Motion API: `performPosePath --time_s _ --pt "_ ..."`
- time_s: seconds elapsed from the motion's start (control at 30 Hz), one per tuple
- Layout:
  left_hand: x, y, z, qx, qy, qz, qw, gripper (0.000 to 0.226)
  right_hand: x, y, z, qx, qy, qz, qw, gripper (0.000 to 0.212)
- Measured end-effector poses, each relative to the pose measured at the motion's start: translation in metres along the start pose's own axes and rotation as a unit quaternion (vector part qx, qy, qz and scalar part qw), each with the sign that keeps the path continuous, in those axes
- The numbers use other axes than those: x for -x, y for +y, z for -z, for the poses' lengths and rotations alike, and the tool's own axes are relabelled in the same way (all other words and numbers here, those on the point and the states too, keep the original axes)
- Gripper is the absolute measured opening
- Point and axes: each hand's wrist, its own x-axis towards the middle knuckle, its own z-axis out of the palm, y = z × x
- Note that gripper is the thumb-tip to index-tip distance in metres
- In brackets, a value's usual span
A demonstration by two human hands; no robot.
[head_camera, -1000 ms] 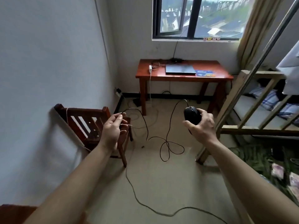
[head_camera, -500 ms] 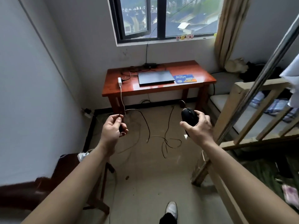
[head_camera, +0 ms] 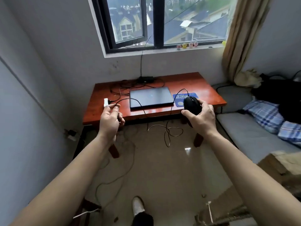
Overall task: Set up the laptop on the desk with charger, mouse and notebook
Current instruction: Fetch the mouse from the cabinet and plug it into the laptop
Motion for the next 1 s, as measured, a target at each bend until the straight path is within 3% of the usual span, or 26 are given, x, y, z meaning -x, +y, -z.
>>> performPosePath --time_s 0.13,0.3,0.63,0.8,1.0 --pt "-0.088 -0.028 -0.039 -0.002 0.004 -0.009 1.000 0.018 -0.078 0.016 -0.035 0.004 0.024 -0.001 1.000 0.066" --pt "-0.222 -0.049 -0.091 -0.002 -0.008 -0.049 0.999 0.019 -0.201 0.019 -0.084 0.019 0.057 0.056 0.997 0.063" --pt "-0.459 -0.040 -0.182 0.007 -0.025 -0.052 0.998 0.016 -0.421 0.009 -0.147 0.029 0.120 0.031 0.992 0.069" --pt "-0.538 -0.080 -0.220 -0.021 -0.026 0.006 0.999 0.016 -0.518 0.040 -0.191 0.054 0.085 -0.026 0.995 0.066" --pt "-0.626 -0.114 -0.272 -0.049 0.027 0.036 0.998 0.018 -0.639 0.066 -0.244 0.029 0.027 -0.060 0.997 0.071"
